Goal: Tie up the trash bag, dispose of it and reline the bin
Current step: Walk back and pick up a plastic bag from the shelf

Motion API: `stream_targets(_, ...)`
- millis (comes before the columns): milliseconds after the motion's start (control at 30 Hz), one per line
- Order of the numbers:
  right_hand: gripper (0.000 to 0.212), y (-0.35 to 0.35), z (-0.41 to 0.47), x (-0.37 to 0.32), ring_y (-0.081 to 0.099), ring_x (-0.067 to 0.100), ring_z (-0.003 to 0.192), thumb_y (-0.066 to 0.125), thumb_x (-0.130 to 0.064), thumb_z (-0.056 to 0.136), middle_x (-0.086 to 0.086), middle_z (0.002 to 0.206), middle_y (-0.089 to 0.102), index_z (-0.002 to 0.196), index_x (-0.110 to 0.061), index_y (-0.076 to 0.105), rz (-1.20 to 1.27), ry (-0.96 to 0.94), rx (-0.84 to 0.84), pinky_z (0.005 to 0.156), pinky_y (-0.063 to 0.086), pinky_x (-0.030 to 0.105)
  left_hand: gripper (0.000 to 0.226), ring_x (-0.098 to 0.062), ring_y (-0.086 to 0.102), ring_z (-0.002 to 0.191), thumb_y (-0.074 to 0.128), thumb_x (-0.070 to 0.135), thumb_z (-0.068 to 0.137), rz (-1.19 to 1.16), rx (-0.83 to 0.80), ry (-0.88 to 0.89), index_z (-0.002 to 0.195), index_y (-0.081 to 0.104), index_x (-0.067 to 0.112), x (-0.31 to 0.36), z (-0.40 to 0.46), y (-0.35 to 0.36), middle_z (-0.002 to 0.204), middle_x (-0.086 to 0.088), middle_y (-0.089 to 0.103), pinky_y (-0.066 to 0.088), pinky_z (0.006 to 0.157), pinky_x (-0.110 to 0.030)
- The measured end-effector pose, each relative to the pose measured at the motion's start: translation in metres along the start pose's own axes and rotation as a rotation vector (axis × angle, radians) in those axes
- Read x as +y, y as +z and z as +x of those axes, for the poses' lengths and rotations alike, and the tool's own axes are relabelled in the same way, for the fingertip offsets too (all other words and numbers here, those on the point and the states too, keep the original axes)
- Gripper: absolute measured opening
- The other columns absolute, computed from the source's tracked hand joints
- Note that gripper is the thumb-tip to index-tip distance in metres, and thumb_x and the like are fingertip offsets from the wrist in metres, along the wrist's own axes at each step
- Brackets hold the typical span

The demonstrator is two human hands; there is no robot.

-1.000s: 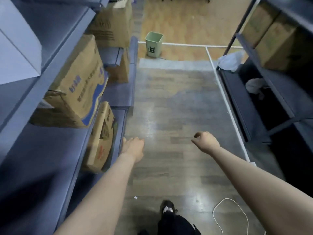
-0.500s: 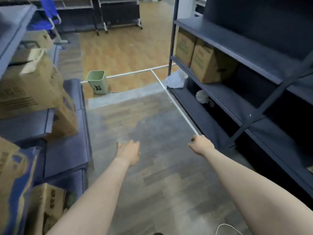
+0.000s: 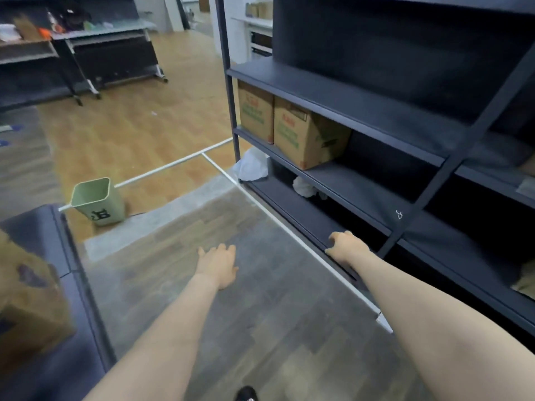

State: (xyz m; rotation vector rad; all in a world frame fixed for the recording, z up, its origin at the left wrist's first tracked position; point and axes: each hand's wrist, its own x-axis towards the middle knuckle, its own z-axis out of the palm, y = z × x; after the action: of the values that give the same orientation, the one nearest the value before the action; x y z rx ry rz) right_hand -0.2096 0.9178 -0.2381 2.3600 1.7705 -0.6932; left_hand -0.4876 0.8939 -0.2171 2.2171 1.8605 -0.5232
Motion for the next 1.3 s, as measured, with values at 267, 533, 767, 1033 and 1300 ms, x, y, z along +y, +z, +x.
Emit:
stream_targets(267,0.044,-0.025,0.068,-0.05,0.055,0.029,0.113,0.05,-0.031,0.092,0.01,0.135,0.04,0.134,-0.019,0.046,0.018,0.081,-0.001,0.085,0.045,0.033,0.038,-0.029,0.047,0.126,0.044,0.031,0.097,0.04,-0.01,0.059,0.129,0.041,0.01,-0.051,0.097,-0.044,0.133,-0.012,0.048,0.026,0.108,-0.054)
stream_targets(533,0.05,-0.041,0.162,-0.07,0.052,0.032,0.117,0.05,-0.032,0.092,0.012,0.138,0.037,0.139,-0.02,0.04,0.05,0.157,-0.047,0.09,0.045,0.034,0.039,-0.03,0.047,0.125,0.043,0.032,0.097,0.117,-0.022,0.162,0.129,0.04,0.009,-0.059,0.212,-0.071,0.132,-0.013,0.047,0.026,0.107,-0.055)
stream_targets(767,0.049,-0.071,0.295,-0.099,0.051,0.033,0.12,0.049,-0.03,0.092,0.013,0.142,0.034,0.139,-0.018,0.039,0.069,0.177,-0.094,0.094,0.044,0.035,0.041,-0.031,0.047,0.123,0.042,0.031,0.097,0.151,-0.028,0.194,0.13,0.038,0.008,-0.067,0.347,-0.111,0.131,-0.014,0.046,0.027,0.108,-0.055)
stream_targets(1033,0.056,-0.104,0.411,-0.158,0.047,0.032,0.125,0.049,-0.032,0.094,0.012,0.149,0.028,0.145,-0.021,0.032,0.068,0.123,-0.163,0.098,0.044,0.036,0.047,-0.031,0.048,0.123,0.04,0.029,0.097,0.093,-0.065,0.189,0.139,0.033,0.009,-0.088,0.466,-0.15,0.134,-0.014,0.046,0.029,0.107,-0.052)
stream_targets(1300,0.058,-0.074,0.489,-0.199,0.044,0.029,0.13,0.049,-0.033,0.093,0.007,0.147,0.04,0.146,-0.019,0.028,0.059,0.185,-0.253,0.103,0.043,0.039,0.04,-0.03,0.048,0.122,0.04,0.025,0.097,0.143,-0.126,0.247,0.134,0.037,0.009,-0.125,0.567,-0.146,0.132,-0.012,0.046,0.029,0.107,-0.049)
